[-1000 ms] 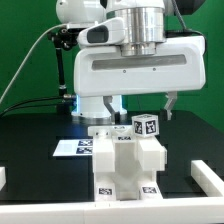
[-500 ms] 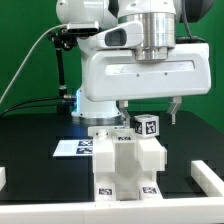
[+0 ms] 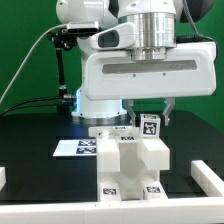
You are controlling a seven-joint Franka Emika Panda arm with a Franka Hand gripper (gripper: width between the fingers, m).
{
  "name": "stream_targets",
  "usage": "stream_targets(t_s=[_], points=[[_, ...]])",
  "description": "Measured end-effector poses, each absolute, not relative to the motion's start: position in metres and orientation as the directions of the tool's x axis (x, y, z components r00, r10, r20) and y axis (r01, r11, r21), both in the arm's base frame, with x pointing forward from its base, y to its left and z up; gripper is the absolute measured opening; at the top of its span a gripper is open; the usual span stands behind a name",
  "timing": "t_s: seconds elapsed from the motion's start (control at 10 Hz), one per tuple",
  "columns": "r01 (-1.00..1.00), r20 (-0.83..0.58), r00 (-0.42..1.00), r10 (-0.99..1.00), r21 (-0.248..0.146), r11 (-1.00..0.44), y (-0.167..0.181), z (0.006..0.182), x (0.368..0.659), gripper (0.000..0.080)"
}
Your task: Assemble chair
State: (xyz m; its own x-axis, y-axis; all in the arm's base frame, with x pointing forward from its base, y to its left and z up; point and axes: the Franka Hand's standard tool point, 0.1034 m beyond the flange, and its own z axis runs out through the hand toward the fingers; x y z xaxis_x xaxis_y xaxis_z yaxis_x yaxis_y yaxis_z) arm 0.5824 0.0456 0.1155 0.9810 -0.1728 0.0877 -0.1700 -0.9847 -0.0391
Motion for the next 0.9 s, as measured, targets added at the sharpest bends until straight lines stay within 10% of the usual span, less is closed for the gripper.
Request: stream_targets(t_s=[0.9], points=[[-0.81, -0.002, 0.578, -0.816, -0.126, -0.573, 0.0434, 0.1149, 0.5866, 0.0284]])
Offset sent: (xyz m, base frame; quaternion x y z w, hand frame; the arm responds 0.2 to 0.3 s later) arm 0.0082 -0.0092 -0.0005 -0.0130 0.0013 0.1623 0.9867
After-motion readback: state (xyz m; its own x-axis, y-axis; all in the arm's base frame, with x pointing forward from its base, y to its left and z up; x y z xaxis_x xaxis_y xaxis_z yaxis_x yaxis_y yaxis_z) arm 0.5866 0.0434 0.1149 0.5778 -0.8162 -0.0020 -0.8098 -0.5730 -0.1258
